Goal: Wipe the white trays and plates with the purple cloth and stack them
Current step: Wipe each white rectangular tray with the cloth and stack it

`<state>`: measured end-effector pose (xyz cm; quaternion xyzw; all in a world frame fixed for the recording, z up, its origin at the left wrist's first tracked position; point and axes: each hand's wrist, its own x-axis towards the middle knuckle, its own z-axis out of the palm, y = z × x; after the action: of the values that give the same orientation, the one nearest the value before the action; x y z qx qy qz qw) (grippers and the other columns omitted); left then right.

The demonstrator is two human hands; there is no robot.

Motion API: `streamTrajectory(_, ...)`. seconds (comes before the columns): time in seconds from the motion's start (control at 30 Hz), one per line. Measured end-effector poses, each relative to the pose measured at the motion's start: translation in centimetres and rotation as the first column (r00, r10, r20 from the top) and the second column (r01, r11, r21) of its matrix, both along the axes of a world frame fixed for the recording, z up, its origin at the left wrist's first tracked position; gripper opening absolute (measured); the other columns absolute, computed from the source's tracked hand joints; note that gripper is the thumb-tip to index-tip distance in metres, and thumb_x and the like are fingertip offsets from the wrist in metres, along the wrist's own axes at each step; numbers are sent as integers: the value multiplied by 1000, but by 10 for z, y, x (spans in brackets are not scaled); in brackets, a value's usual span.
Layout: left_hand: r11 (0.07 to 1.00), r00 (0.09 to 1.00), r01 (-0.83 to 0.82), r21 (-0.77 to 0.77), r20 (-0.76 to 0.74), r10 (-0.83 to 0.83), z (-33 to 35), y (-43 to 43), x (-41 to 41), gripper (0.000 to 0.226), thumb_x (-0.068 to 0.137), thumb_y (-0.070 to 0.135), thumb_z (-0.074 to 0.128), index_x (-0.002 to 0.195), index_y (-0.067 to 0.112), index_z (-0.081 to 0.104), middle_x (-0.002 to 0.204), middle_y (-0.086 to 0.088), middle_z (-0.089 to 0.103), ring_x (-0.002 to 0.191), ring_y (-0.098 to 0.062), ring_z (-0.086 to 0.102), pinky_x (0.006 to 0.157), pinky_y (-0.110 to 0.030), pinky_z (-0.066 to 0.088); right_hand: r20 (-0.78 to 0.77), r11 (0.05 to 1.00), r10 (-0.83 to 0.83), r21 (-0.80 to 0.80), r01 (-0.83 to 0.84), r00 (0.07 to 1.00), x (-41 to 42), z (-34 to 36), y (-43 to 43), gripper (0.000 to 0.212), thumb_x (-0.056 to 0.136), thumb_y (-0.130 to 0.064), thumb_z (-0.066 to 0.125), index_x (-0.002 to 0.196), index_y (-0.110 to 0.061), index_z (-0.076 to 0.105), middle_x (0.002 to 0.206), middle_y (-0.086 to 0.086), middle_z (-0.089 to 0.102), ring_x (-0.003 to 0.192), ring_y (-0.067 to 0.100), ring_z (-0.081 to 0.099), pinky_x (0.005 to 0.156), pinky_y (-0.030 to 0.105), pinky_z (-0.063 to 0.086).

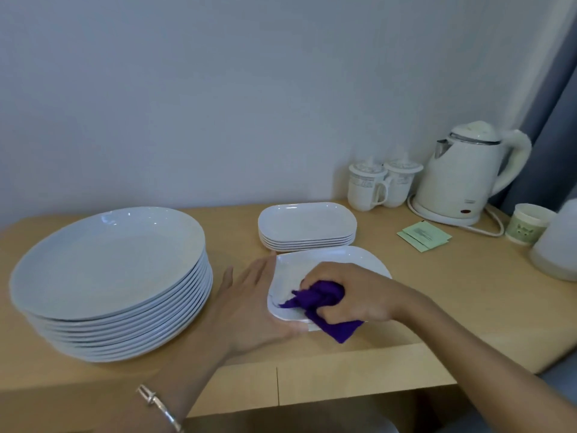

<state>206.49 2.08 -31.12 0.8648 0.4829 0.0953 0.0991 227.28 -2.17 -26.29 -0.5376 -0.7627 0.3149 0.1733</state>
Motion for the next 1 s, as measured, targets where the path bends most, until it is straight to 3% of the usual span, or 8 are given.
streamTrajectory(0.1,989,989,35,141,-147,-14,2,-5,2,112,61,87,23,152,25,2,159,8,4,145,-8,1,118,-42,-2,85,986,-152,87,145,985,27,7,-6,33,76,-21,70,97,-43,58,105,-20,58,94,-1,56,77,12,47)
streamTrajectory(0.27,941,983,146,306,-152,-103,-7,-8,5,72,76,74,31,103,22,73,108,-5,69,109,-21,61,99,-44,33,-280,906,-293,225,359,914,37,28,-14,34,76,-8,69,91,-39,66,90,-18,66,83,2,61,69,11,45)
streamTrajectory(0.33,926,974,162,342,-209,-93,6,-9,4,83,82,80,10,97,29,74,106,3,71,111,-17,63,98,-43,29,-397,880,-266,272,389,879,30,45,-18,34,77,-6,67,89,-37,67,84,-17,68,76,-1,61,68,11,48)
streamTrajectory(0.4,939,983,132,317,-163,-83,16,-9,3,101,71,86,-8,121,34,63,132,14,57,134,-9,40,109,-38,17,-492,862,-221,305,405,842,23,63,-22,33,78,-4,67,88,-36,67,82,-16,69,72,0,62,66,13,50)
streamTrajectory(0.5,998,958,-26,-52,284,40,31,-7,0,78,78,81,18,130,35,54,125,7,63,124,-17,51,99,-30,37,-586,854,-164,318,411,793,17,79,-31,36,80,-2,66,89,-37,67,80,-17,69,72,1,63,64,19,55)
streamTrajectory(0.6,988,763,-134,-73,629,150,36,1,6,64,82,70,27,124,30,52,104,10,66,100,-14,59,86,-34,46,-583,858,-151,323,399,798,14,80,-36,36,80,-1,66,90,-35,67,80,-16,69,71,1,62,63,15,51)
streamTrajectory(0.77,909,717,-398,-124,576,392,27,19,23,42,98,50,28,104,16,50,96,-5,63,96,-31,59,78,-39,46,-463,842,-243,336,422,853,11,50,-25,34,75,-3,69,88,-35,65,84,-21,66,77,-6,59,69,5,43)
streamTrajectory(1.0,895,807,-444,-51,412,424,14,20,38,41,99,36,38,134,16,43,132,-6,49,122,-25,46,95,-38,41,-66,857,-224,462,229,972,-10,-22,11,38,77,-22,69,114,-25,64,111,-13,54,107,4,44,87,3,29)
